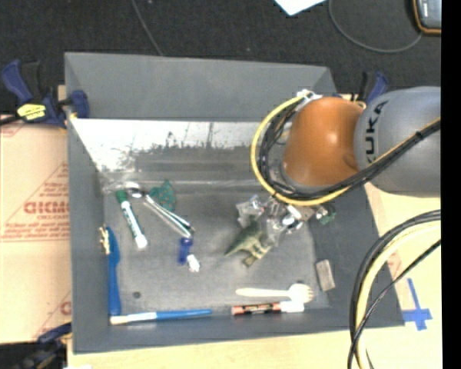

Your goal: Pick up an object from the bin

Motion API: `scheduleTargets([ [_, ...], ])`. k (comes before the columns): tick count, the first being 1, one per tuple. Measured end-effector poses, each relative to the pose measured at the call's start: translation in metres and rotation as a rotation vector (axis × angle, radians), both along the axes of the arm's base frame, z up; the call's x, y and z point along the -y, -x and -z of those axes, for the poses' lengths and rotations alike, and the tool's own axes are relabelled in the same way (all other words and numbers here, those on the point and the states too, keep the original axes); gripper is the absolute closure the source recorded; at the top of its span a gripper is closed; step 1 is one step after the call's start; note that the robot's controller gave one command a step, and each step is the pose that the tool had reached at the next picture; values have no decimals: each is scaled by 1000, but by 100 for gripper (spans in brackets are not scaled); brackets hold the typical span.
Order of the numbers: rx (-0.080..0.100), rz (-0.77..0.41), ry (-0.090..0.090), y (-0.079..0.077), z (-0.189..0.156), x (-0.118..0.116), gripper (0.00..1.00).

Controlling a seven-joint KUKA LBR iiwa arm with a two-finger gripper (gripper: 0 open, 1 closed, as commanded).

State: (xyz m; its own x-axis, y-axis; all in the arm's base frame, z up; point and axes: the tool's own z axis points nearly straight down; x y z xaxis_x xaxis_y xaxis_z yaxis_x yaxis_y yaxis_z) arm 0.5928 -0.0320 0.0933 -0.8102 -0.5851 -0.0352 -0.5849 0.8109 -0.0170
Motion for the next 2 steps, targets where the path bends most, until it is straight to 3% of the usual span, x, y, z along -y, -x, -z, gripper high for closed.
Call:
scheduleTargets([
  [1, 3, 12, -3, 10, 9, 10, 100],
  [2, 22, -353, 12, 45, 16, 47, 100],
])
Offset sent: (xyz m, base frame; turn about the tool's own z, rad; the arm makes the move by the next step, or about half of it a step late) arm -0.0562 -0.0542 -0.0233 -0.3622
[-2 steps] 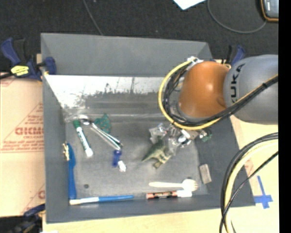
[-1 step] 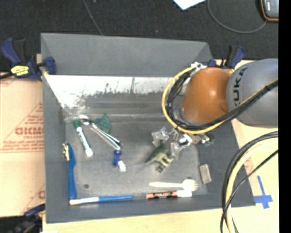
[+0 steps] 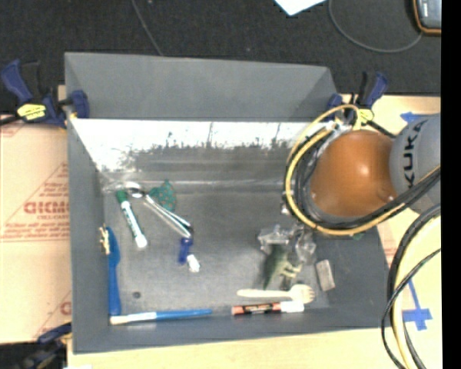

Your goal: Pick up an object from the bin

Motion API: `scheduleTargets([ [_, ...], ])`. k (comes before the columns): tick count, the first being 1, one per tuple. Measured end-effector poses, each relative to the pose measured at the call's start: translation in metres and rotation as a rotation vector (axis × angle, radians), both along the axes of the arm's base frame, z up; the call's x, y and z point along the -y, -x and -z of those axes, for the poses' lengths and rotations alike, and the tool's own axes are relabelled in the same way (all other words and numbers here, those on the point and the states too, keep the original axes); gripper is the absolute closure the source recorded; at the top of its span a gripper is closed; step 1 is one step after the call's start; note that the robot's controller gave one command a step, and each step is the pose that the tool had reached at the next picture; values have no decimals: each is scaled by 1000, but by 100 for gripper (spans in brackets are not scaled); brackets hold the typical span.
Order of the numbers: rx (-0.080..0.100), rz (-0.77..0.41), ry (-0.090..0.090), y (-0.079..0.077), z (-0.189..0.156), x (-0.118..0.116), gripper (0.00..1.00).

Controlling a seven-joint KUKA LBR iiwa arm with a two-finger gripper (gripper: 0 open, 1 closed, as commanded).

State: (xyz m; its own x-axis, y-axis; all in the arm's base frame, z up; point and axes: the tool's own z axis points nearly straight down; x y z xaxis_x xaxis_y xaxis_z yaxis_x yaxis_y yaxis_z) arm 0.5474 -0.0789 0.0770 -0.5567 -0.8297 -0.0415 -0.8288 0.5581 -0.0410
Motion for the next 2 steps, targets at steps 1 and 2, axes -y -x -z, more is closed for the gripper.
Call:
scheduleTargets([
  [1, -14, 363, -13, -24, 2, -10, 100],
  [2, -10, 174, -7, -27, -94, -10, 100],
])
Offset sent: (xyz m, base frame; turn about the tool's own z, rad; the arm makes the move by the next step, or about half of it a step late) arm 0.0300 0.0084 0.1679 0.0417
